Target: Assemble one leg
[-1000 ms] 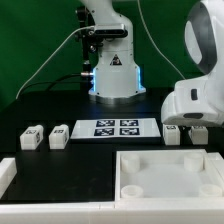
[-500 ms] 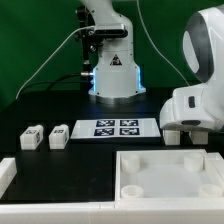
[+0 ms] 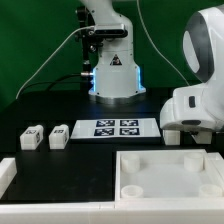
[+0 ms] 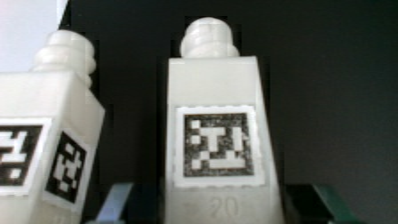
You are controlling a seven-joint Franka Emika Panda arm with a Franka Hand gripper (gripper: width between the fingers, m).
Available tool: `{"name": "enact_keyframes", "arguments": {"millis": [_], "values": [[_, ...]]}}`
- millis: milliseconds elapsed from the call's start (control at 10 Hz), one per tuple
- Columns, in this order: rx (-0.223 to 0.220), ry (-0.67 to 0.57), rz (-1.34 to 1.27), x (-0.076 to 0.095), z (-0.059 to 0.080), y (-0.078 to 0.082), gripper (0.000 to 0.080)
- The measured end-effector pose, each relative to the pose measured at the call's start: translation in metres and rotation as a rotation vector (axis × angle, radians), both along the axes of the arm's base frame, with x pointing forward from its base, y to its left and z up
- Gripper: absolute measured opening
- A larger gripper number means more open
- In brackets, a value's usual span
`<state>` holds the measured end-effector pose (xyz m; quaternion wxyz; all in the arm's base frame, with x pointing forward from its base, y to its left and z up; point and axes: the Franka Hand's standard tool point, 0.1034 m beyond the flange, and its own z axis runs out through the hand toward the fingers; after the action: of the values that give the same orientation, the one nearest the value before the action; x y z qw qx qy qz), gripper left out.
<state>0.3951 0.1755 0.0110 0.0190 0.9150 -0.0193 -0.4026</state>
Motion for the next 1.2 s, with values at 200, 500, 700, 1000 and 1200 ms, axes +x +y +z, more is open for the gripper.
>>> {"name": "enact_keyframes", "arguments": {"millis": [200,500,700,1000,1200], "values": [[0.0,0.0,0.0,0.0,0.0,0.0,0.029],[0.0,0.0,0.0,0.0,0.0,0.0,0.029],[0.0,0.0,0.0,0.0,0.0,0.0,0.029],[0.038,-0.062,0.039,0.026,0.035,-0.013,0.0291],[0.073,-0.123,0.073,0.057,0.078,-0.032,0.0292]]}}
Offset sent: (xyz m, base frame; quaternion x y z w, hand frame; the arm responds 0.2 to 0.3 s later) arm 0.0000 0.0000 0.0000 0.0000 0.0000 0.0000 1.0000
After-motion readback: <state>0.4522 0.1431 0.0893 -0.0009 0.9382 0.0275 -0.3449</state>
